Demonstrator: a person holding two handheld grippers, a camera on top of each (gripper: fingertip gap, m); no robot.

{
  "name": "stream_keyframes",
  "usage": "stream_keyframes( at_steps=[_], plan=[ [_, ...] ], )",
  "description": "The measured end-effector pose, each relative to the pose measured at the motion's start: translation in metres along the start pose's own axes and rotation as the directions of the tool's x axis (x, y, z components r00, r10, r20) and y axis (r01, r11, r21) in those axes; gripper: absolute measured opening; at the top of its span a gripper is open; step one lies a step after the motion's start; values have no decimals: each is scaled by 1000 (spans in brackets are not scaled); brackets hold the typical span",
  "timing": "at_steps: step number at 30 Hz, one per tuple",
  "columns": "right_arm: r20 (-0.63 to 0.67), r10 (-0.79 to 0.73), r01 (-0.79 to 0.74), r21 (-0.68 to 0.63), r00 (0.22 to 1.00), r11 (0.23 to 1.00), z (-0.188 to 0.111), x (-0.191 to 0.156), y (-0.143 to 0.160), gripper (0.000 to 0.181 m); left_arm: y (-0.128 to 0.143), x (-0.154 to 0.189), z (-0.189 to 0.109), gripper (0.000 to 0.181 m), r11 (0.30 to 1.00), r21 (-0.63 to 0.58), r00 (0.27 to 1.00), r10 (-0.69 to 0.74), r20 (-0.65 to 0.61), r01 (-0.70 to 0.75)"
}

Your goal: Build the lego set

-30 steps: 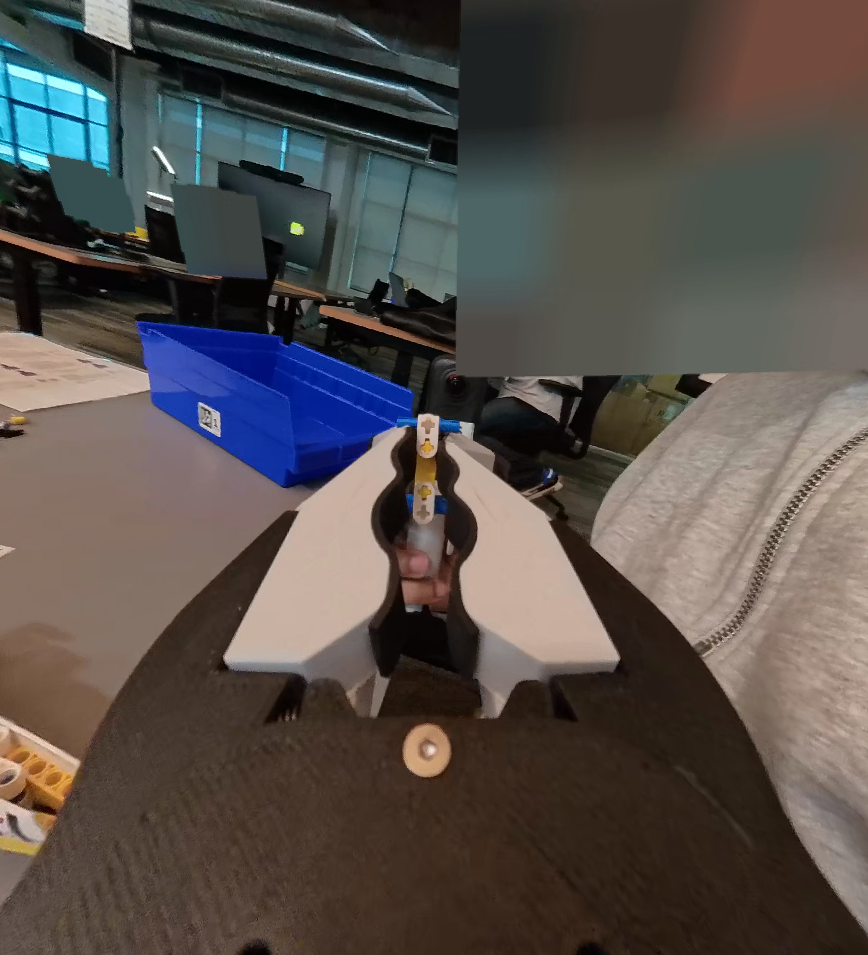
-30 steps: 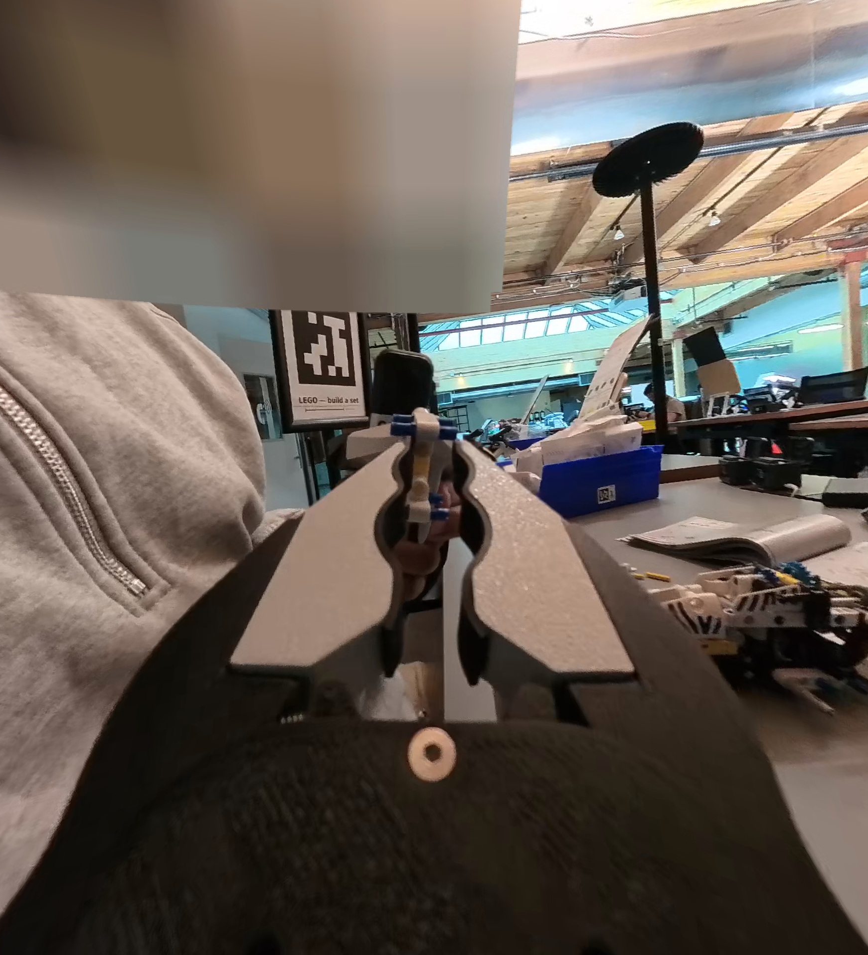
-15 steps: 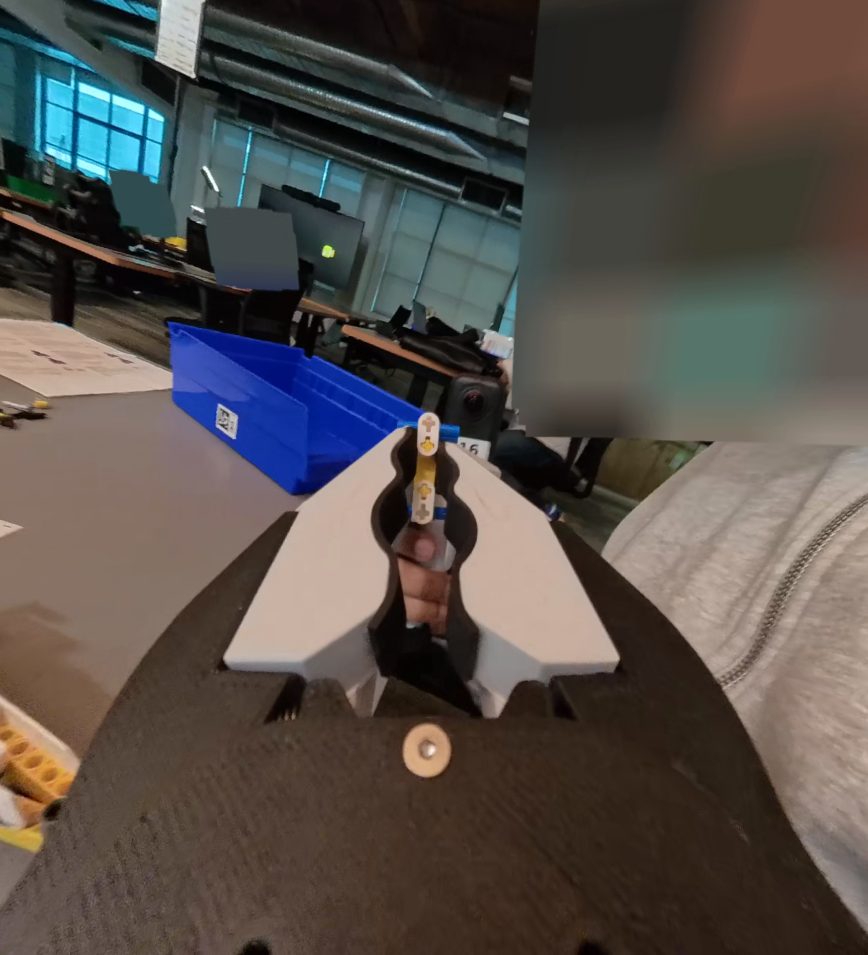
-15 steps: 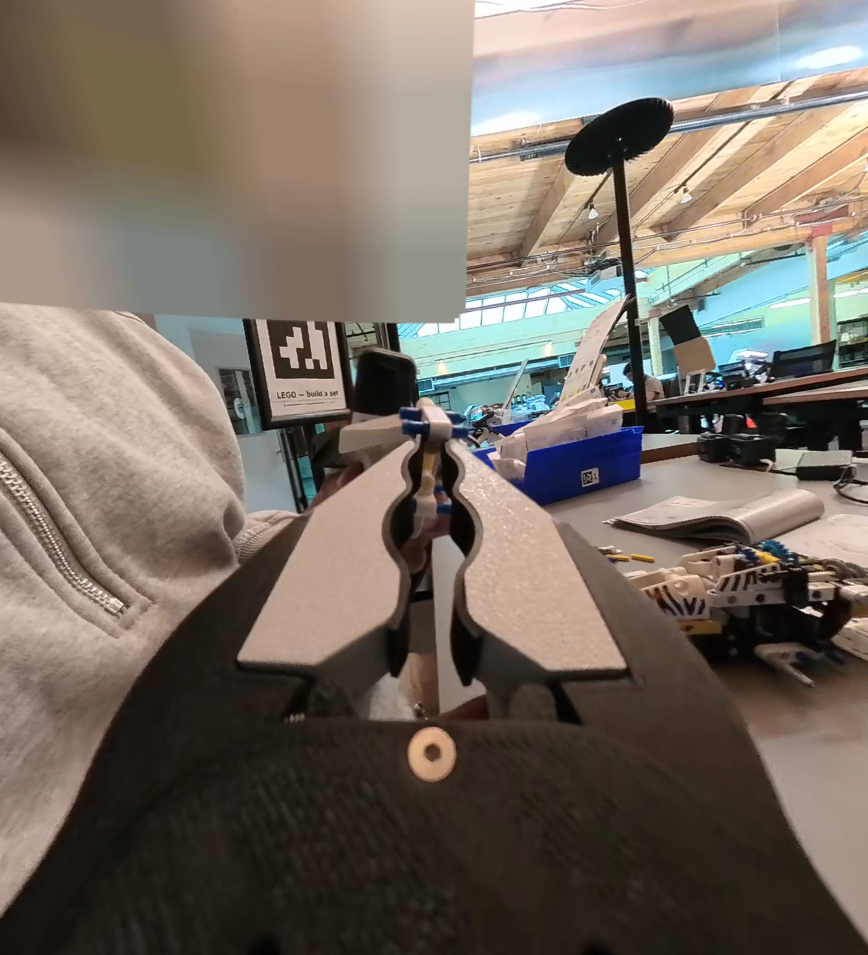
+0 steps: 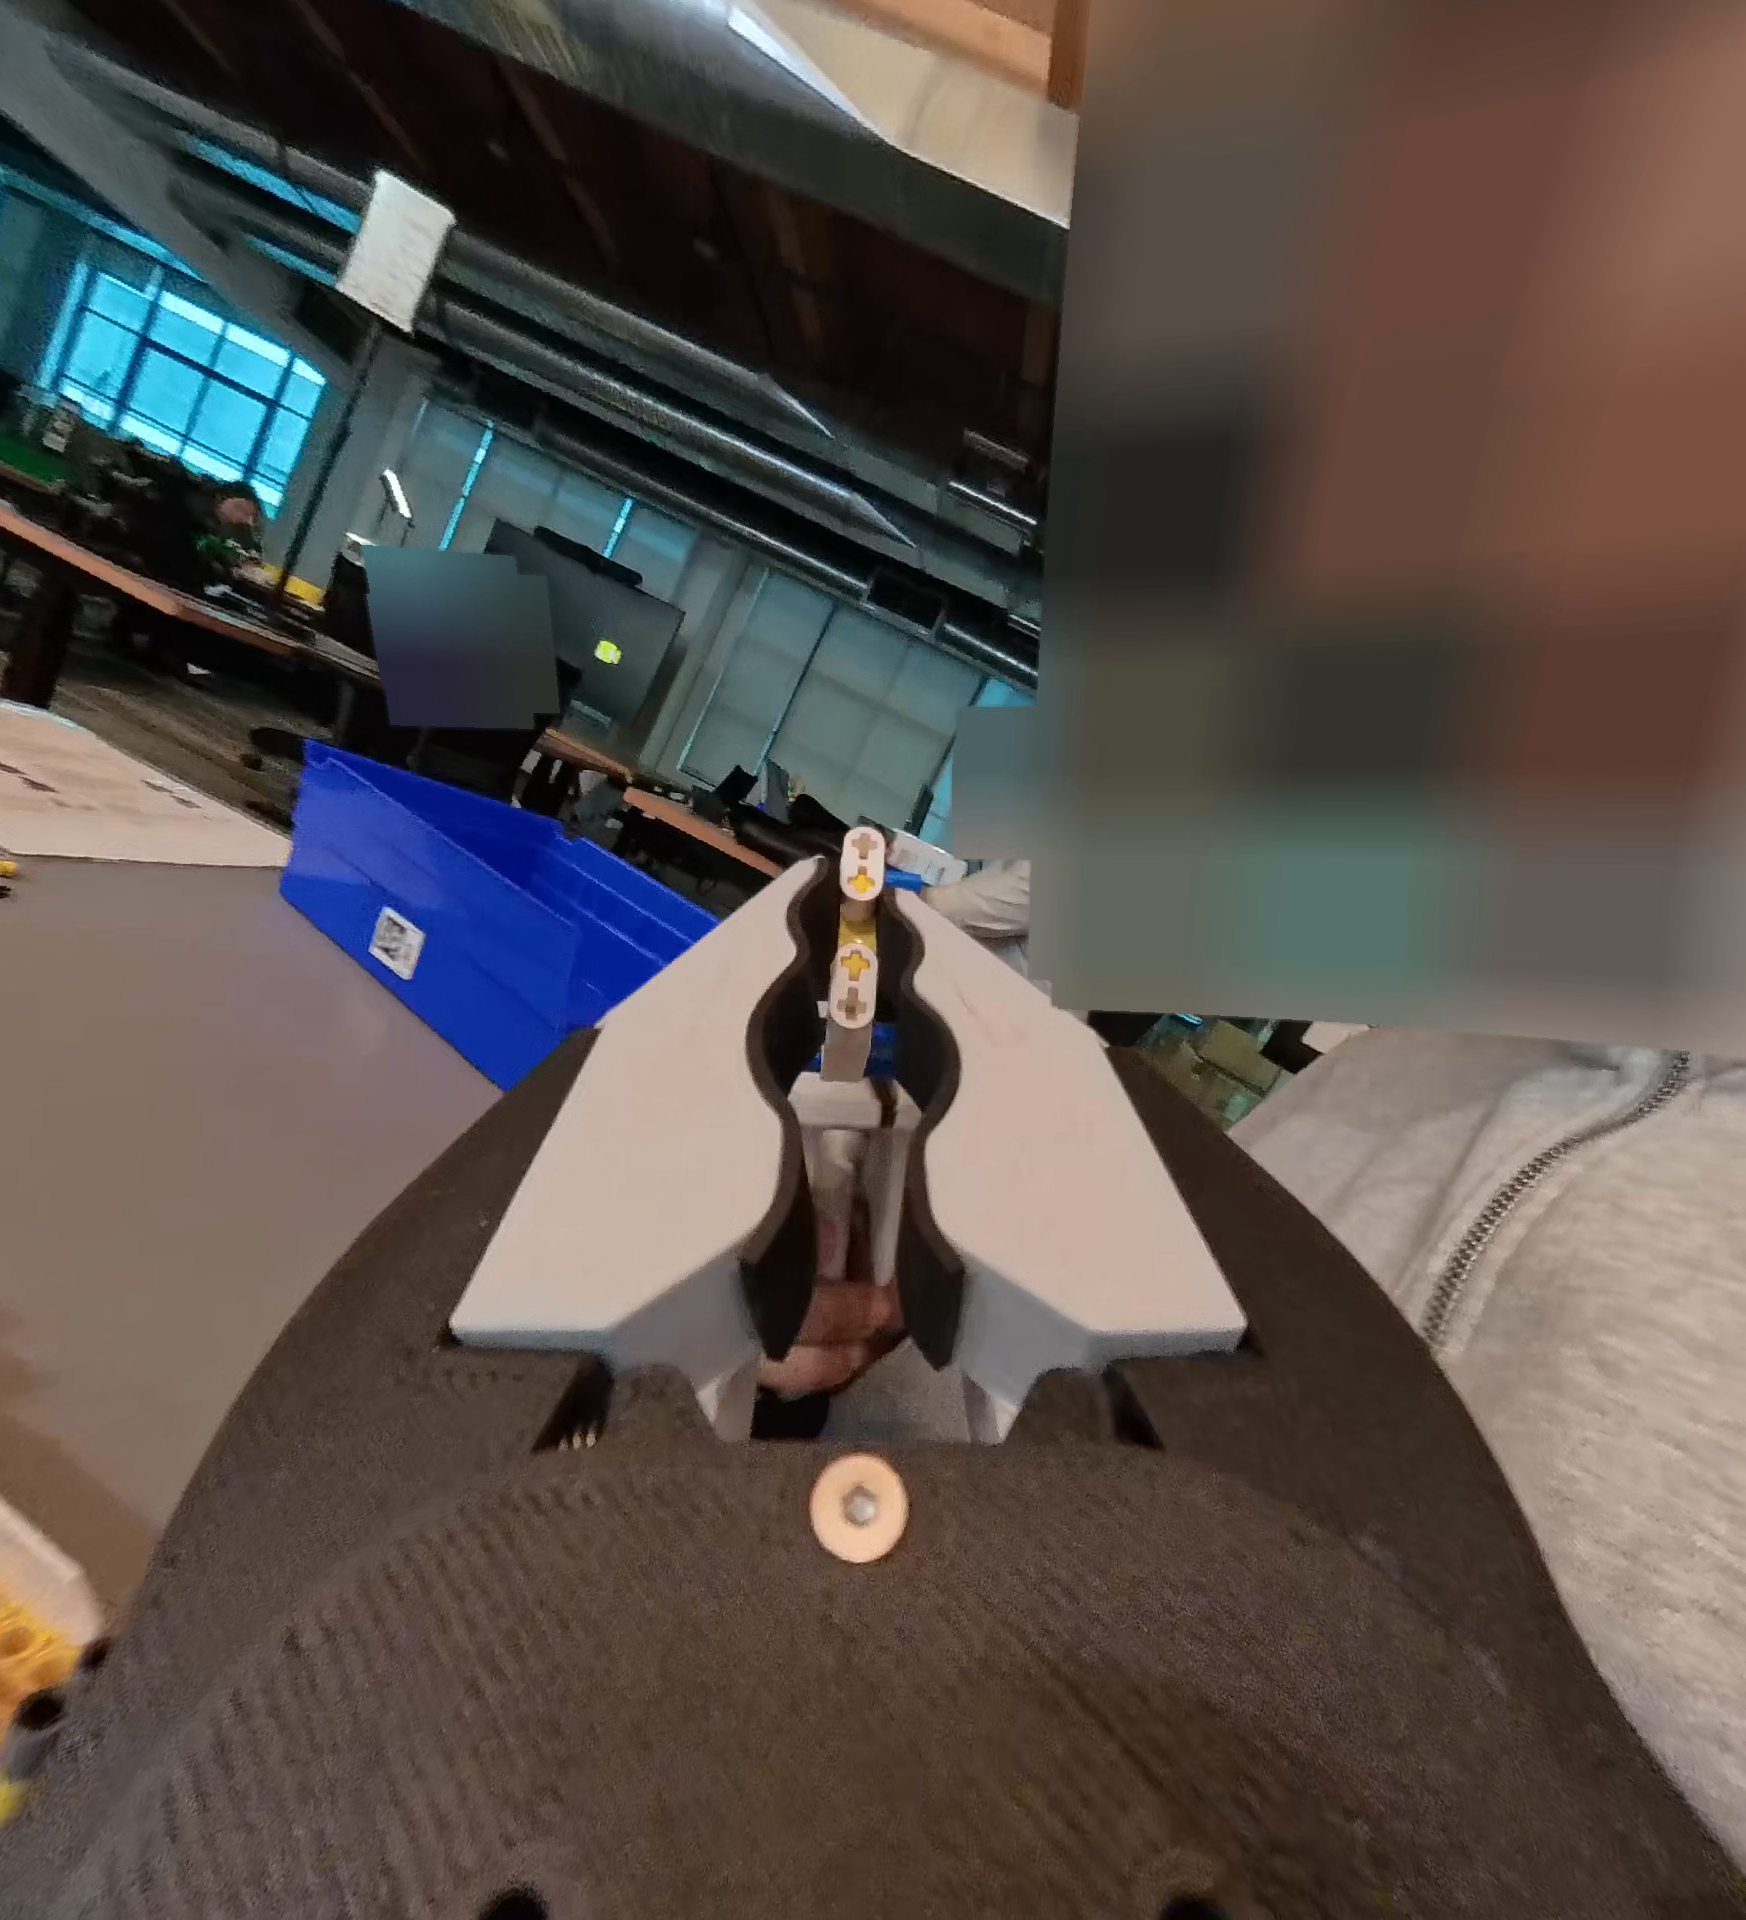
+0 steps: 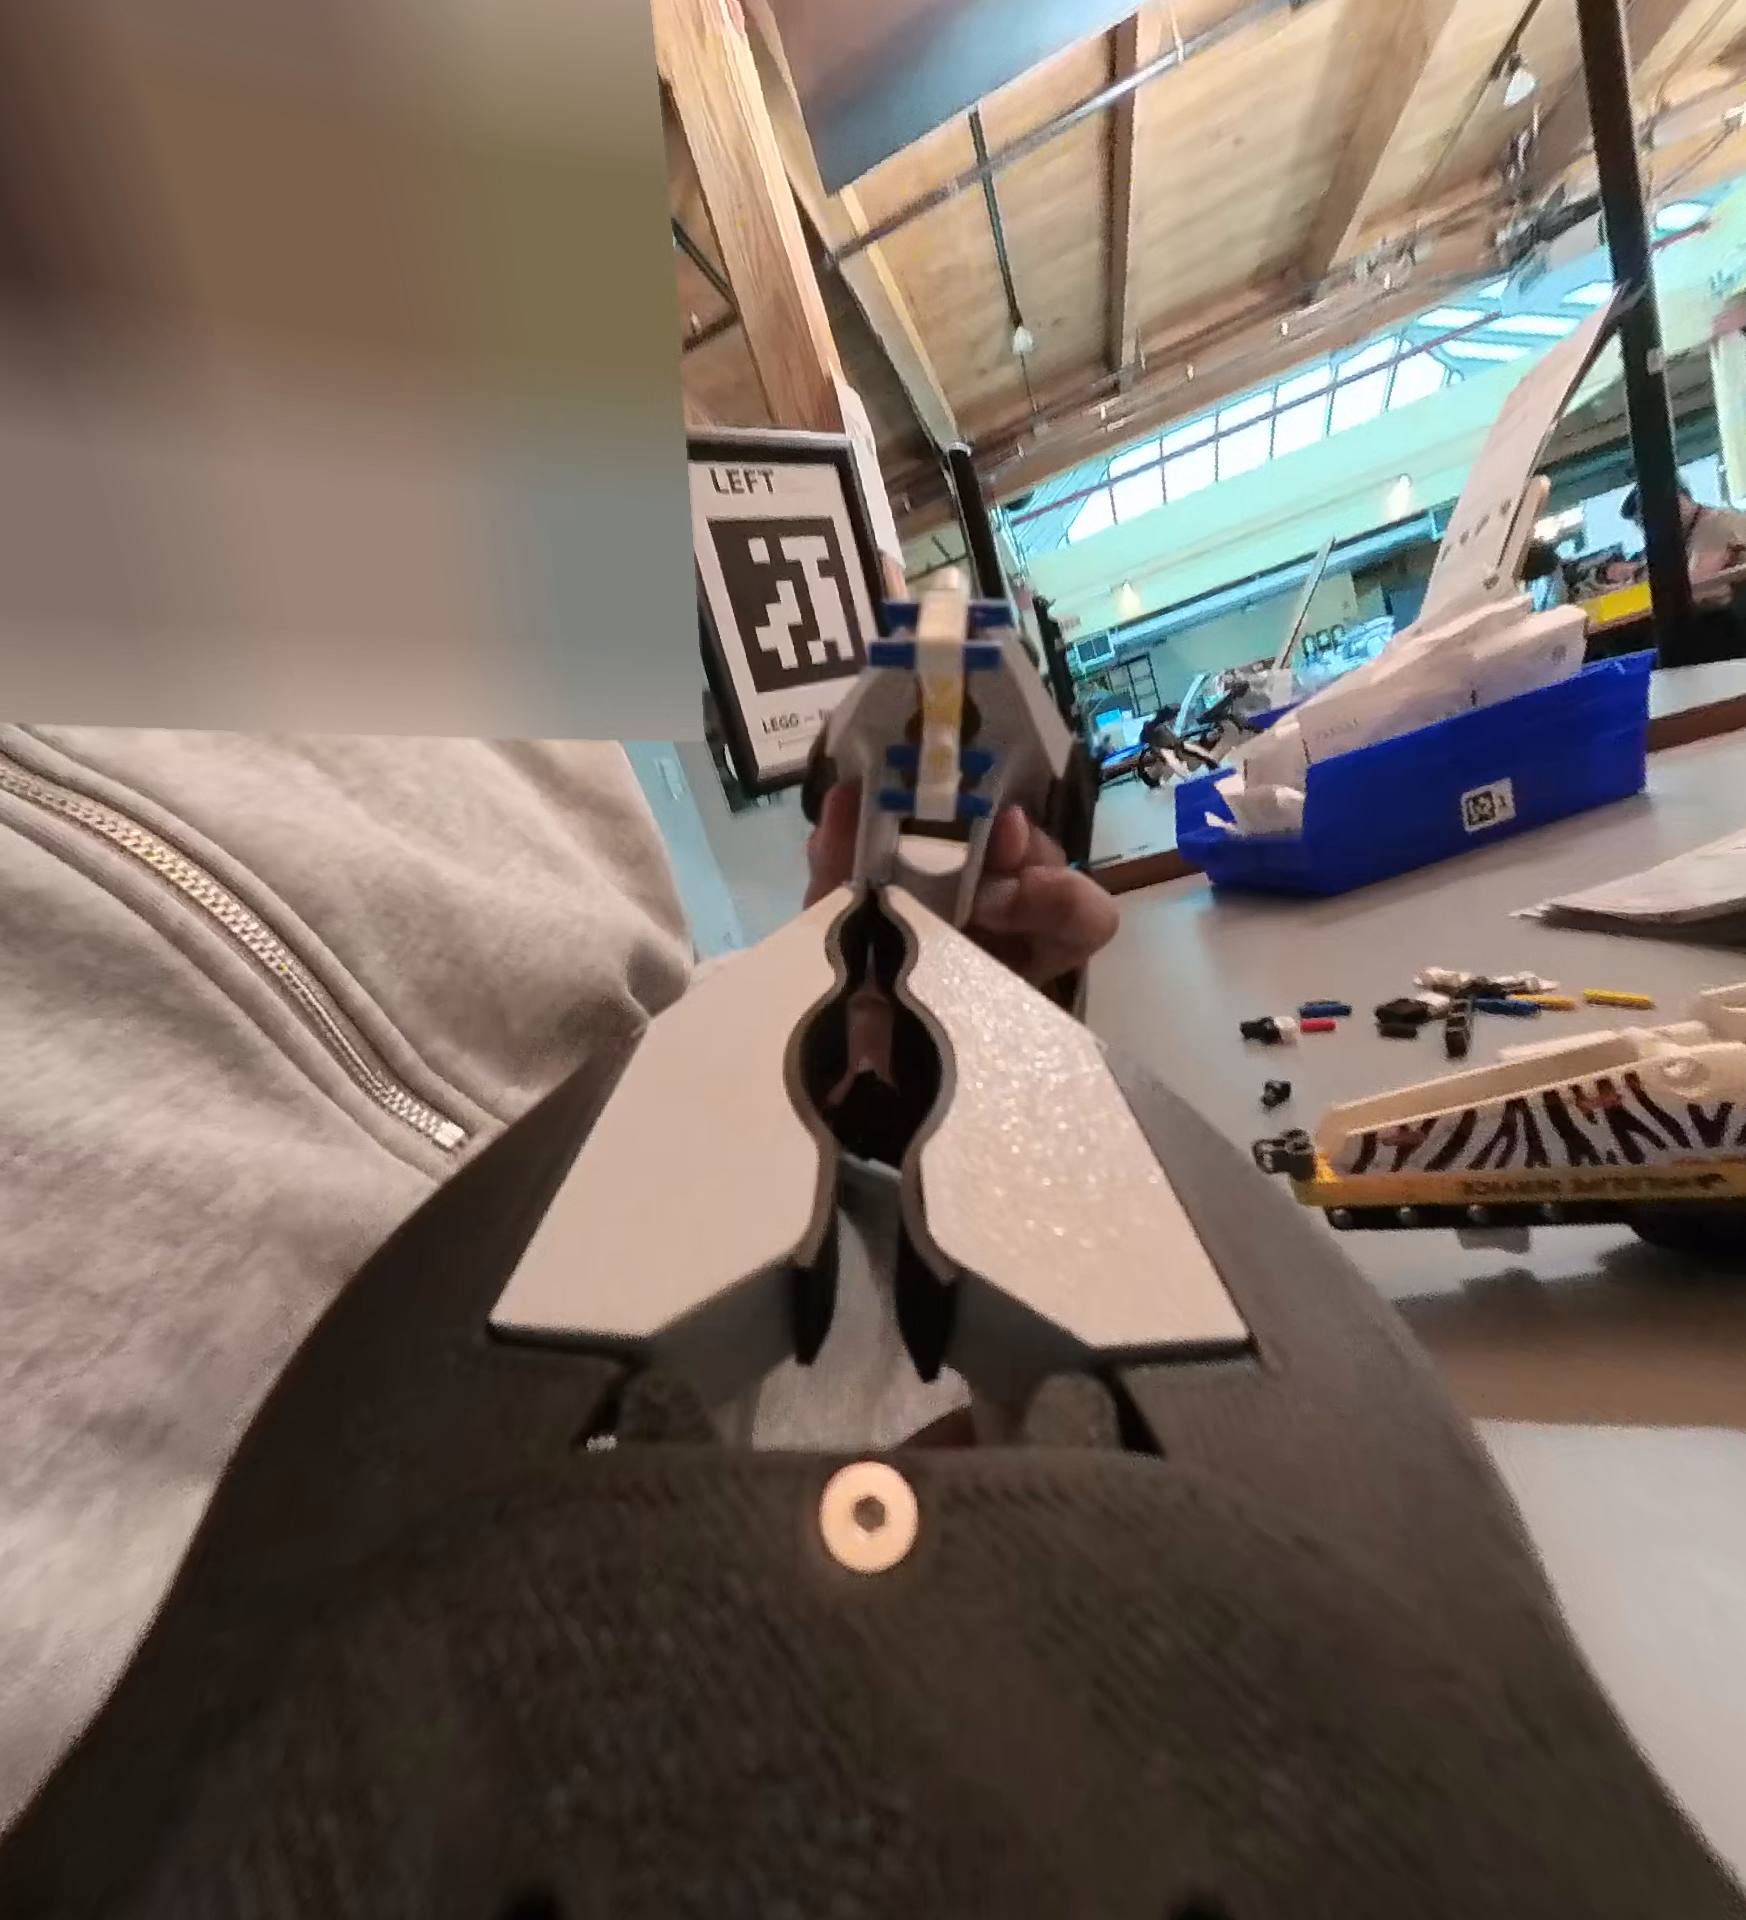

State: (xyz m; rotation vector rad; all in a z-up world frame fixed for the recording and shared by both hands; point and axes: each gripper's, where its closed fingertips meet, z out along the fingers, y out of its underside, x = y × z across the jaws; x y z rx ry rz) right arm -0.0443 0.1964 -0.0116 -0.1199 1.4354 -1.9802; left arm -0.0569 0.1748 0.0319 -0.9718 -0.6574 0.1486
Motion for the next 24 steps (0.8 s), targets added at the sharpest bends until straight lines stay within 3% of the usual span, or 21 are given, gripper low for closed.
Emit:
stream_keyframes(
  at_steps=[2, 5, 9, 12, 16, 24],
  plan=[
    [-15, -21, 22, 86, 1000, 996, -4, 1, -13, 0, 2, -3, -3, 4, 1000, -19, 1000, 19, 19, -19],
    [-55, -31, 41, 198, 998, 979, -10, 6, -28, 29, 9, -1, -2, 4, 998, -46, 999, 49, 19, -48],
    [-34, -15, 24, 248, 999, 969, -6, 2, -32, 47, 17, 7, 5, 4, 987, -91, 992, 129, -4, -129],
    [-33, -34, 41, 230, 999, 972, -1, -1, -28, 37, 20, 10, 7, 4, 982, -105, 987, 159, -12, -159],
    [-95, -131, 153, 275, 987, 949, -7, -6, -36, 9, 19, 13, 8, 4, 976, -99, 981, 192, -19, -193],
    [-187, -242, 276, 190, 952, 942, -3, -6, -32, 19, 21, 17, 11, 4, 965, -101, 971, 238, -35, -241]
  ],
)
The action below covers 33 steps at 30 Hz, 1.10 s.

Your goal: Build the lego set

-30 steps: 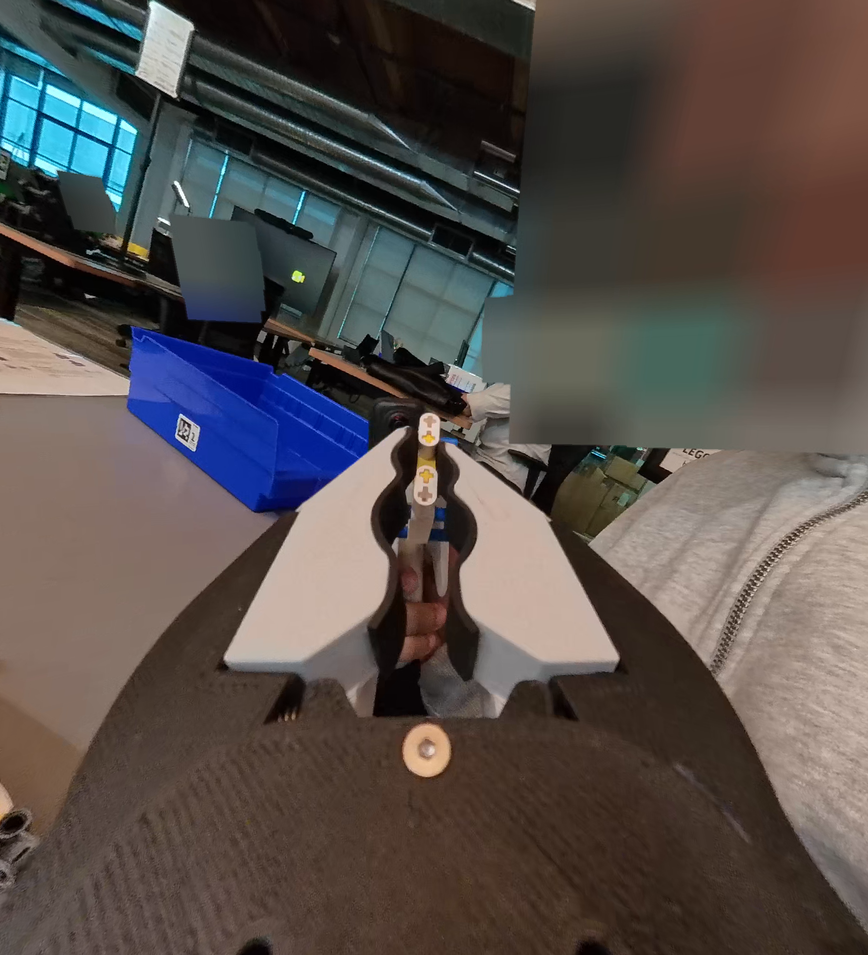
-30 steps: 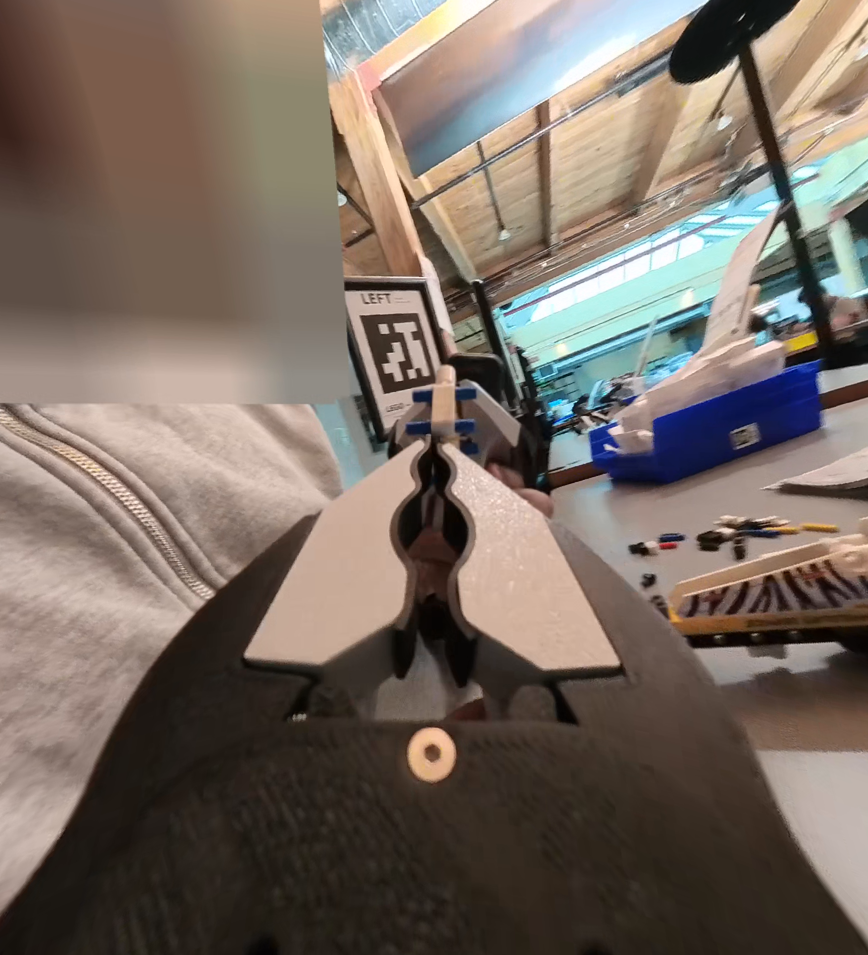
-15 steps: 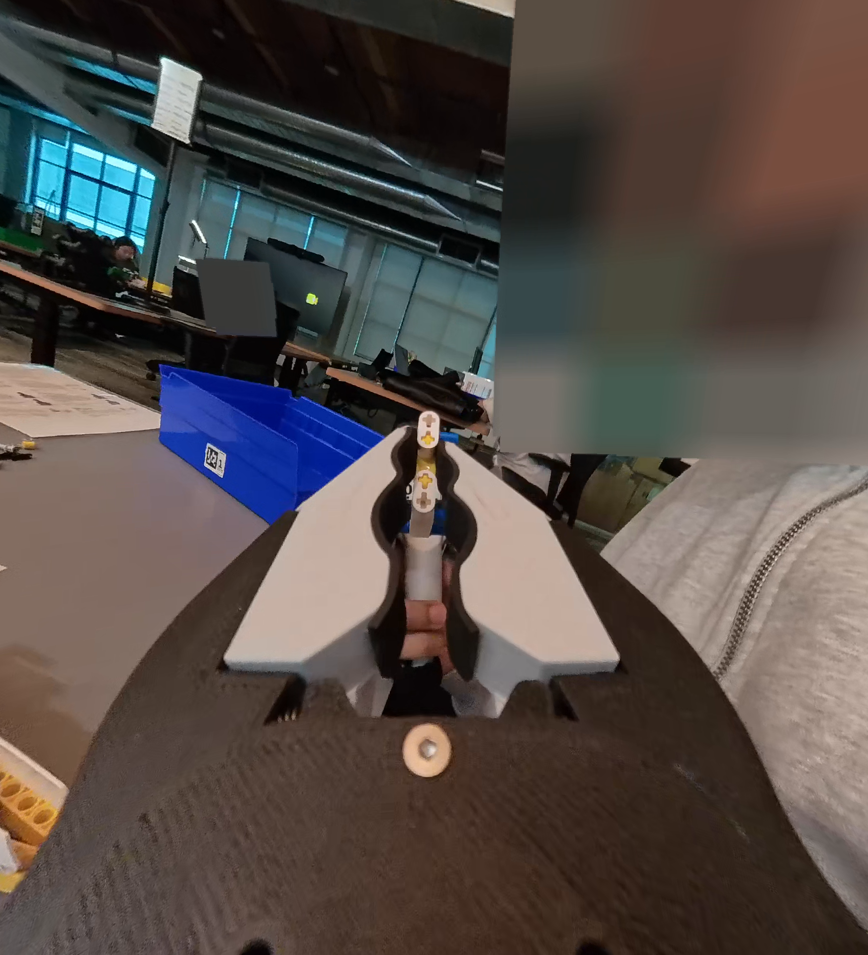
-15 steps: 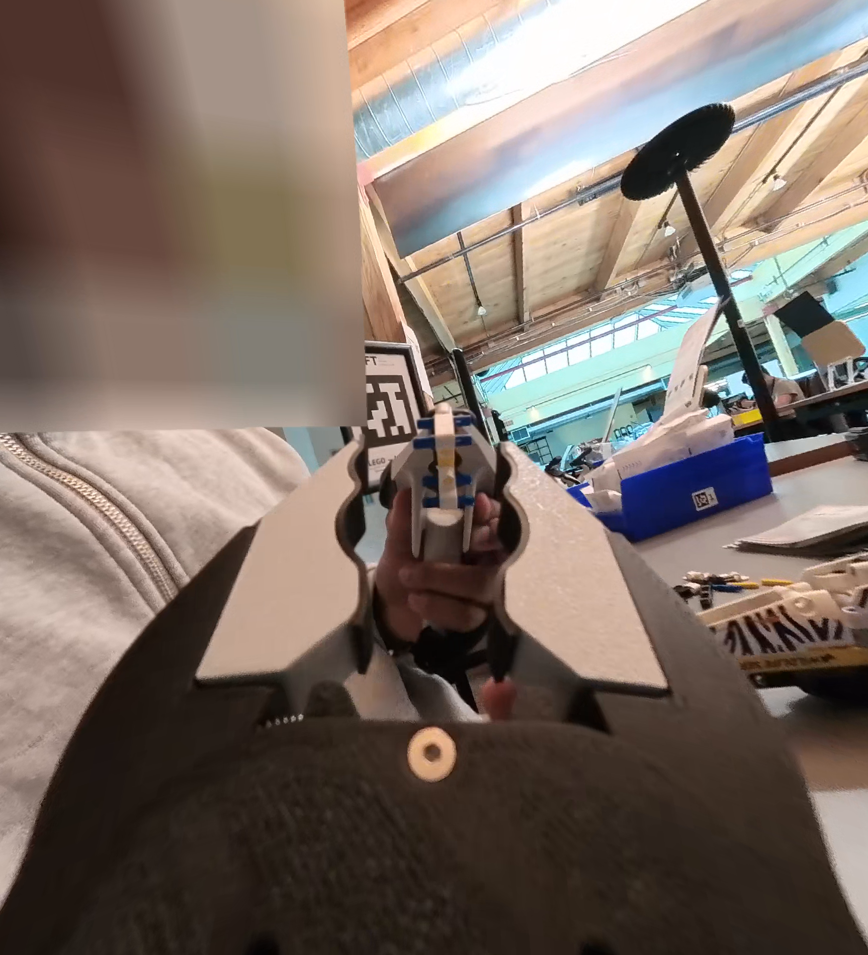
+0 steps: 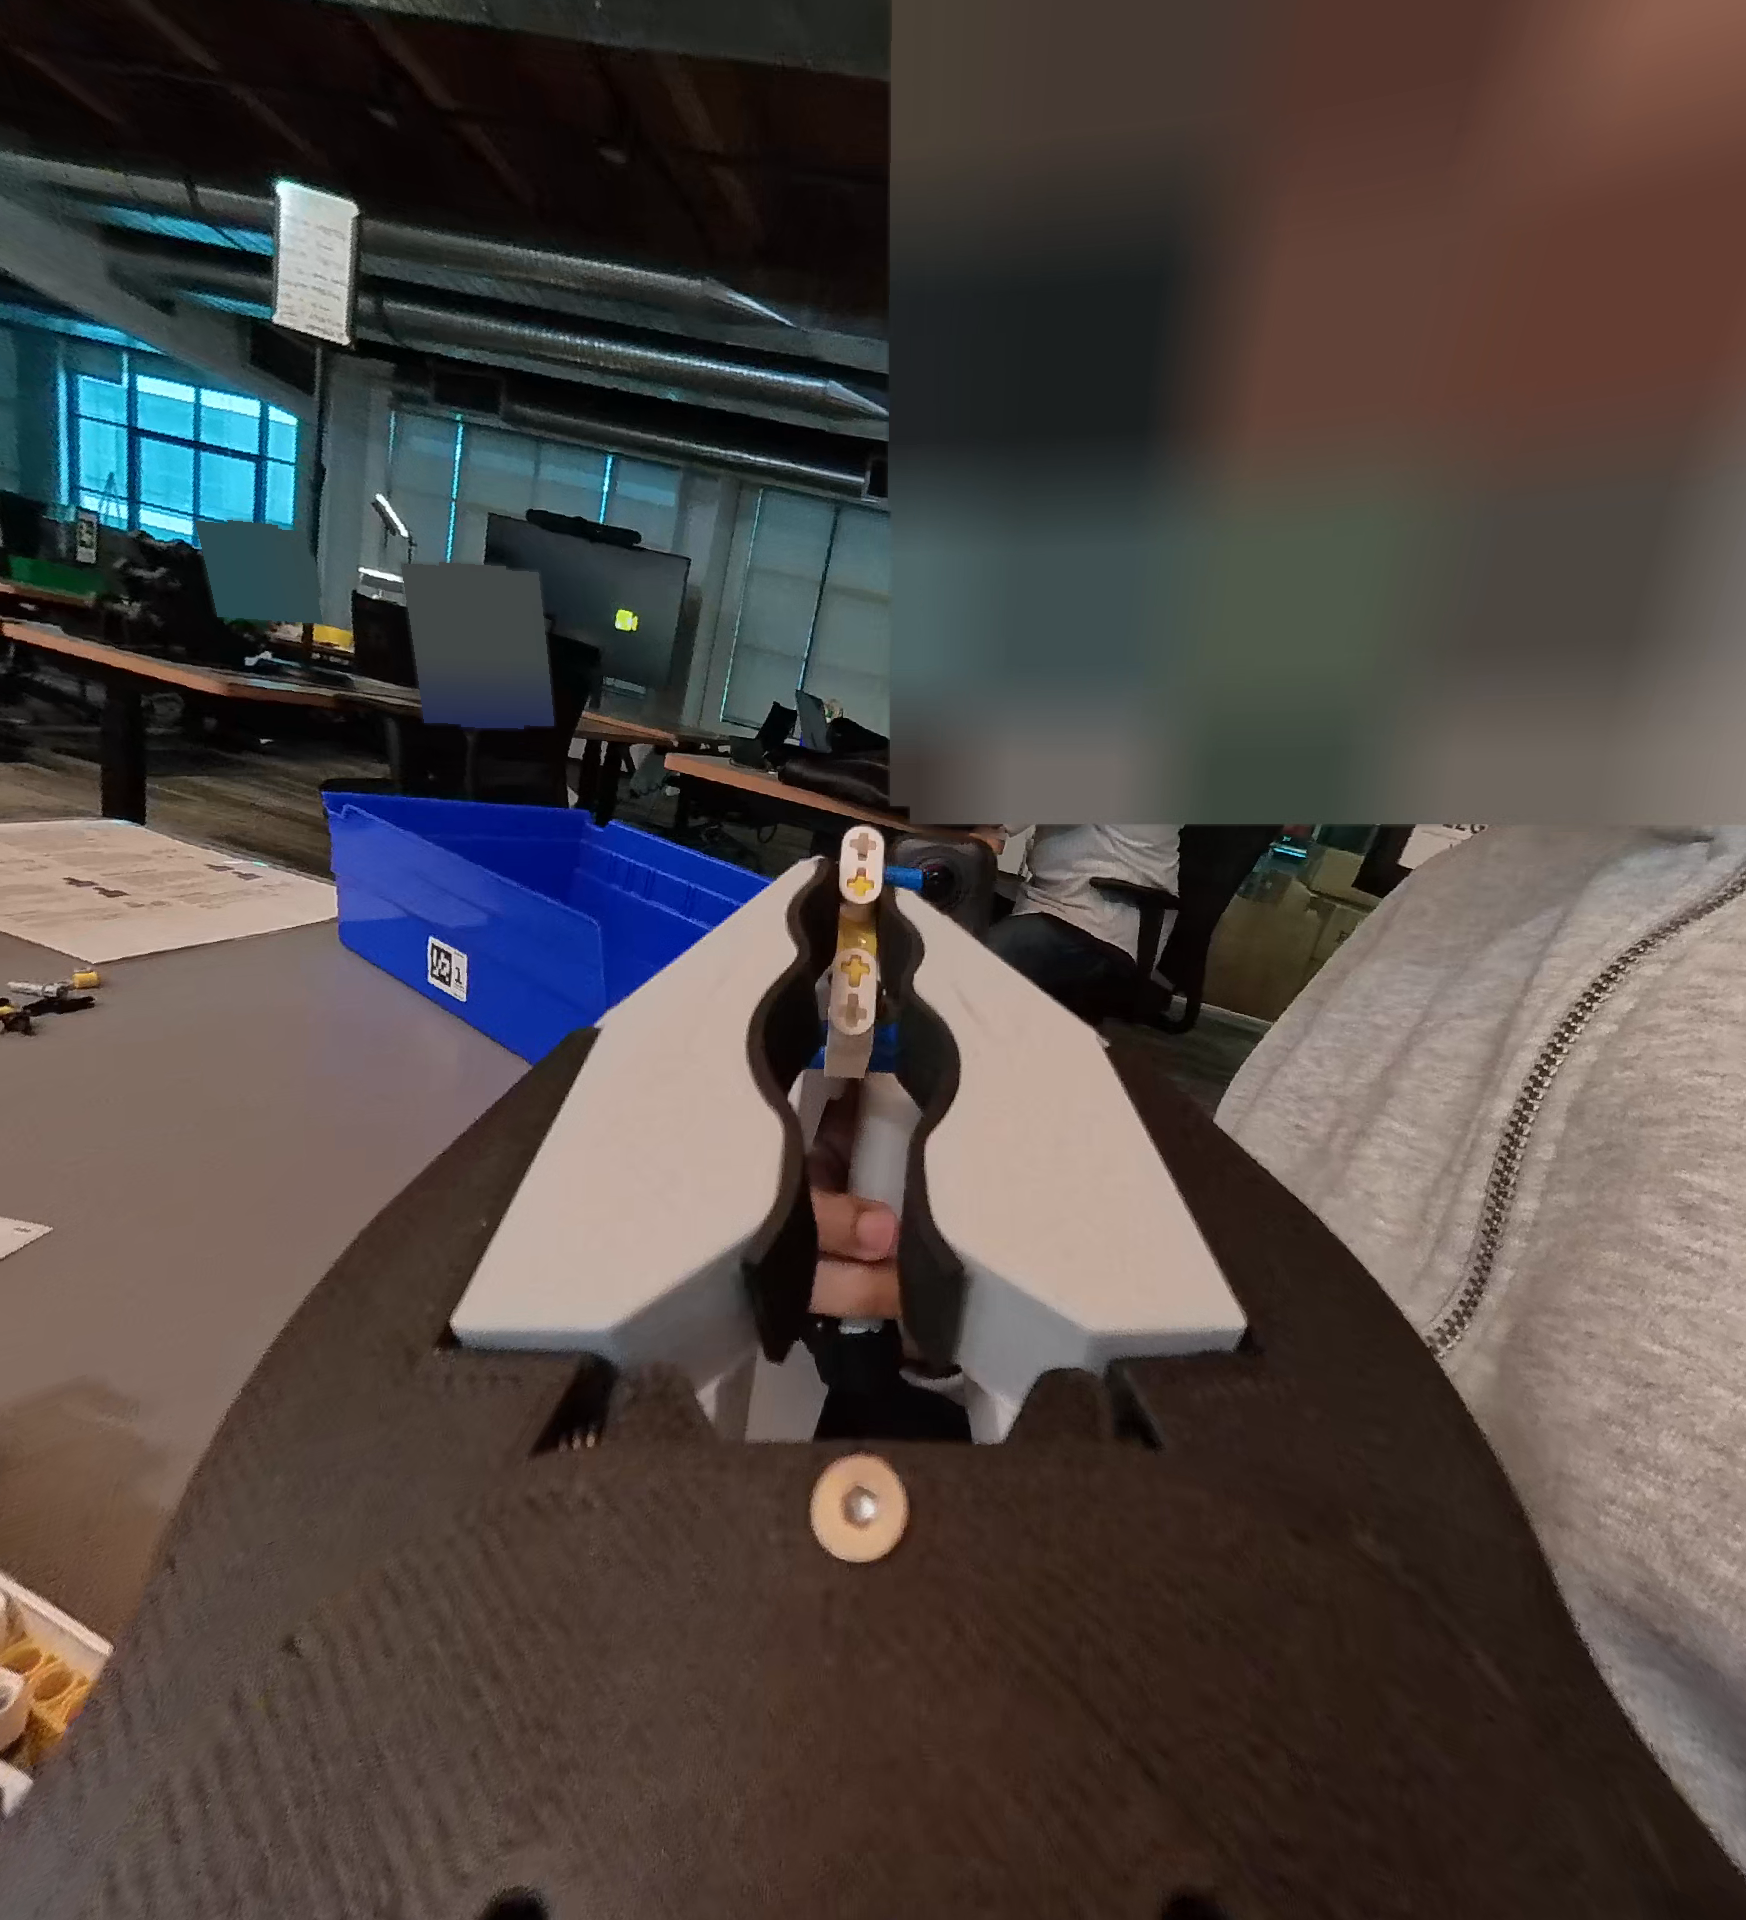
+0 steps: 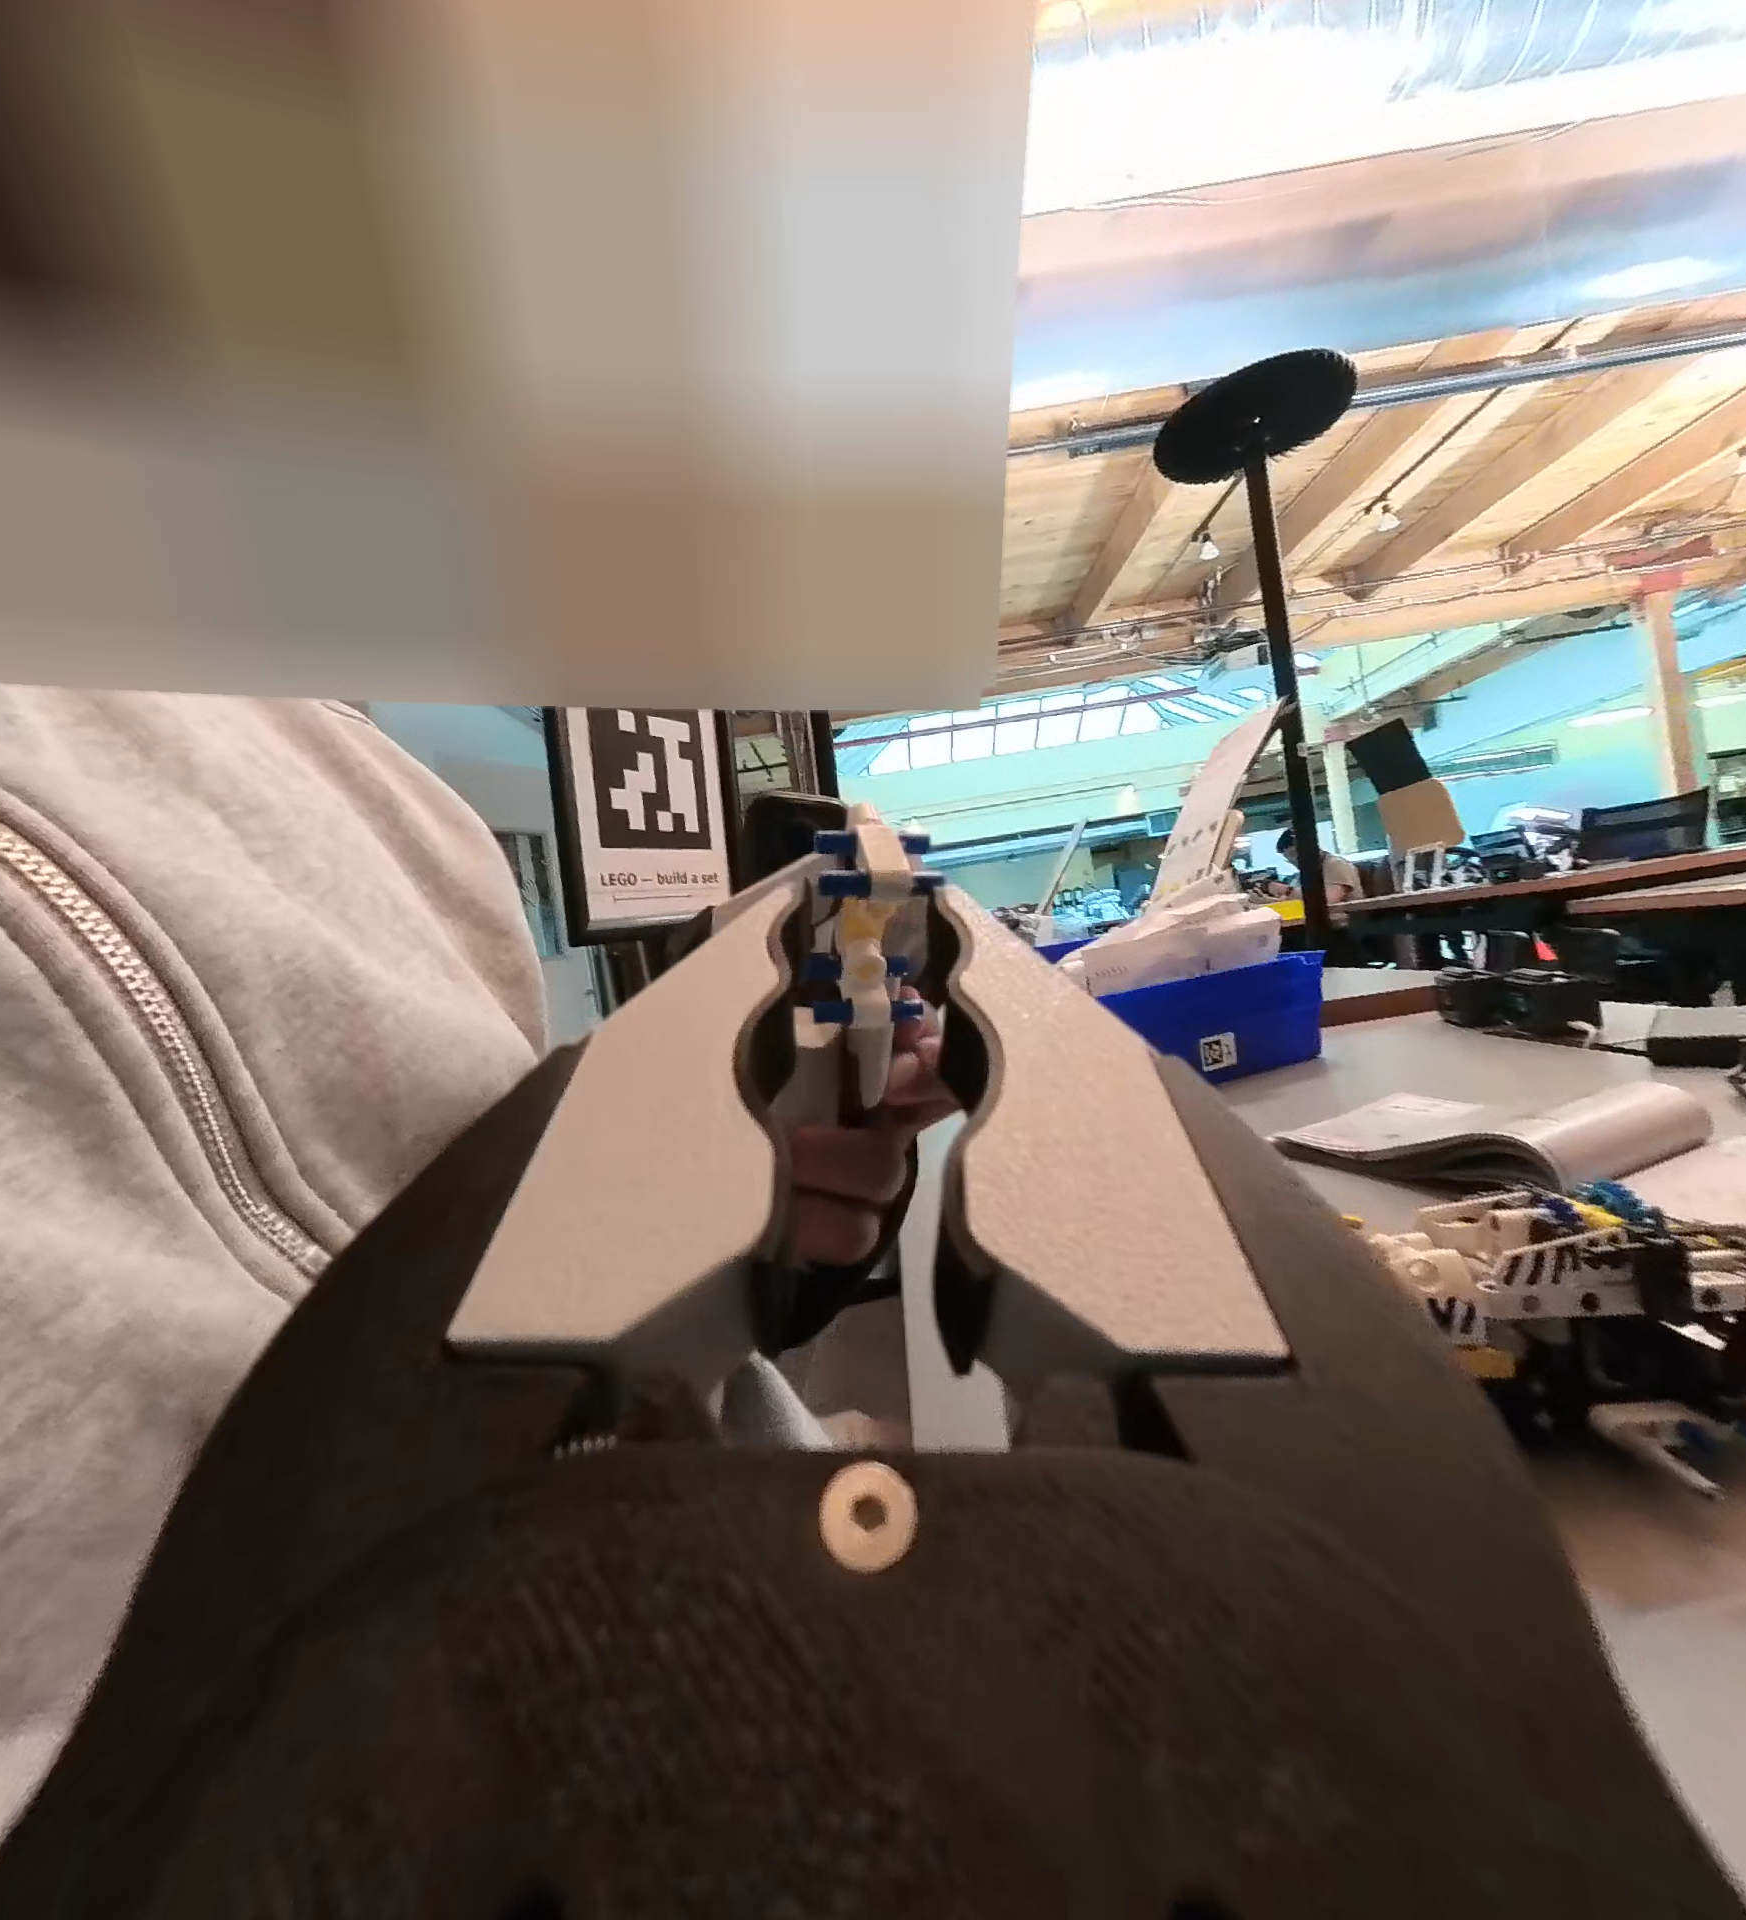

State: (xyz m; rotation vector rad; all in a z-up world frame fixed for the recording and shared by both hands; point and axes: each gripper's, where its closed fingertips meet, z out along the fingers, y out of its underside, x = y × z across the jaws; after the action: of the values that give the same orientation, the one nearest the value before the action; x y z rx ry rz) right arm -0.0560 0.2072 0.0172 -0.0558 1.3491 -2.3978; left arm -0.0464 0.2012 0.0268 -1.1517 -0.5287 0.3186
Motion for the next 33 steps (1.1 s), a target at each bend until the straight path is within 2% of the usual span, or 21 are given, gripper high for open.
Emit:
stream_keyframes(
  at_steps=[2, 12, 22, 33],
  plan=[
    [-6, -16, 16, -9, 1000, 1000, 0, 0, 0, 14, 1, 0, 0, 4, 1000, -11, 1000, 28, 9, -28],
    [-6, -11, 11, -17, 1000, 1000, -2, 0, -1, 15, 7, 0, 0, 4, 980, -101, 984, 175, 31, -171],
    [-17, -68, 67, -59, 998, 996, -3, -1, 4, 14, 11, 0, -2, 5, 972, -138, 980, 197, 27, -192],
    [-24, -130, 128, -74, 991, 989, -4, -1, 7, 14, 16, 0, -3, 5, 980, -143, 989, 146, 29, -140]
  ],
)
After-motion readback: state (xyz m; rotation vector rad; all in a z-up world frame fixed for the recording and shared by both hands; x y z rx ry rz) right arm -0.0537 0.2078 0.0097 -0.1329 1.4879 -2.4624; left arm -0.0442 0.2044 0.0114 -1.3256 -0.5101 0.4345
